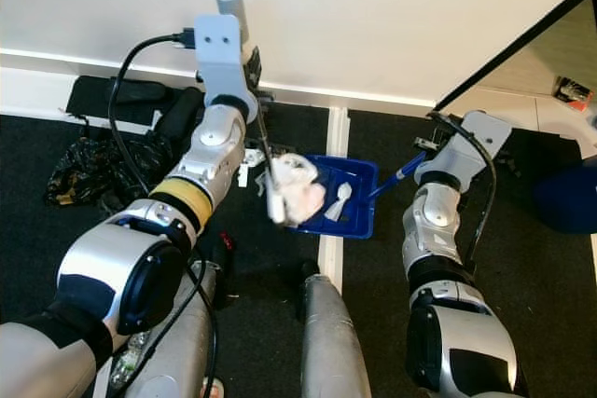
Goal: Sweep floor
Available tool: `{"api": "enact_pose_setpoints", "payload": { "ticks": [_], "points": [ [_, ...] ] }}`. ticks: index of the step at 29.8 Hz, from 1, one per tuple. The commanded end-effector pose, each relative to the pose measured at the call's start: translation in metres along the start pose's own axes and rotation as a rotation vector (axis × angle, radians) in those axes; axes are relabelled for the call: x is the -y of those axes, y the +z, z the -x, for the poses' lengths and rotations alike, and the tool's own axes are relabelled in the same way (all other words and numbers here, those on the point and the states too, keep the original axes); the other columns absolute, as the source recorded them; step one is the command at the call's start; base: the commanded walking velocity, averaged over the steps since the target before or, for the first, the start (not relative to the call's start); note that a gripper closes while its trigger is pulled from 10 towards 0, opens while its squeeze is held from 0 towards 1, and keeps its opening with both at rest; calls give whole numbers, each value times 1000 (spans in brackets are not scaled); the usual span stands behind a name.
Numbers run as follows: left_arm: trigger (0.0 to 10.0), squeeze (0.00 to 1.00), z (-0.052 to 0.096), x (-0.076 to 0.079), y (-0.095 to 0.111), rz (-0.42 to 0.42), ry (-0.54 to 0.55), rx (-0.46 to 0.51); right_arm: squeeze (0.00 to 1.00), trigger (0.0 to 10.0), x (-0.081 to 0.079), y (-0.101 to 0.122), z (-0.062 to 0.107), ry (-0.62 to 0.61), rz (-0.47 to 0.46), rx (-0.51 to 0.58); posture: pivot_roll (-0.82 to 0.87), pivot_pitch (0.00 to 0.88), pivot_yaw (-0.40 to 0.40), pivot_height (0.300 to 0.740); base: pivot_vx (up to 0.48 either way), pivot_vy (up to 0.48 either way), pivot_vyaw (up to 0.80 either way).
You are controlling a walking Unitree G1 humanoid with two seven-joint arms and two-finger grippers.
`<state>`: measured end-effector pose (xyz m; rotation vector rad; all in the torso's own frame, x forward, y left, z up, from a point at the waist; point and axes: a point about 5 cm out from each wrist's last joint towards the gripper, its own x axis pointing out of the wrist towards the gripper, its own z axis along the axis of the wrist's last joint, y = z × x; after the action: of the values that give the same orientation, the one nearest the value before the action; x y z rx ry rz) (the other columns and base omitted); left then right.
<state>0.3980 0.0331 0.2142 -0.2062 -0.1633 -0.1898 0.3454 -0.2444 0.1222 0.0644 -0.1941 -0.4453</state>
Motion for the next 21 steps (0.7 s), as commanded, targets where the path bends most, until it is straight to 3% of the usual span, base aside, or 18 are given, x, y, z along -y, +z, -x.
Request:
{"api": "enact_pose_setpoints", "payload": {
  "ticks": [1,8,12,14,15,16,17,18,19,21],
  "points": [
    [10000,0,8,107,26,208,-250,46,0,10000,7,-28,16,22,83,-126,41,422,-37,740,0,0,0],
    [10000,0,-3,99,49,305,-281,67,0,10000,3,-28,15,28,74,-134,64,413,-39,740,0,0,0],
    [10000,0,-5,92,58,270,-385,84,0,10000,2,-29,16,30,68,-142,75,406,-39,740,0,0,0],
    [10000,0,-5,80,59,183,-484,79,0,10000,1,-30,17,32,64,-145,77,405,-41,740,0,0,0],
    [10000,0,-3,68,57,92,-518,73,0,10000,0,-30,17,33,61,-146,79,405,-41,740,0,0,0],
    [10000,0,-3,68,57,92,-518,73,0,10000,0,-30,17,33,61,-146,79,405,-41,740,0,0,0],
    [10000,0,-1,56,53,4,-537,72,0,10000,0,-30,17,34,60,-147,81,406,-41,740,0,0,0],
    [10000,0,-1,56,53,4,-537,72,0,10000,0,-30,17,34,60,-147,81,406,-41,740,0,0,0],
    [10000,0,2,17,43,-168,-496,42,0,10000,-1,-31,17,36,57,-150,81,411,-41,740,0,0,0],
    [10000,0,5,-14,39,-278,-446,28,0,10000,-1,-31,18,37,54,-152,81,411,-41,740,0,0,0]
  ]
}}
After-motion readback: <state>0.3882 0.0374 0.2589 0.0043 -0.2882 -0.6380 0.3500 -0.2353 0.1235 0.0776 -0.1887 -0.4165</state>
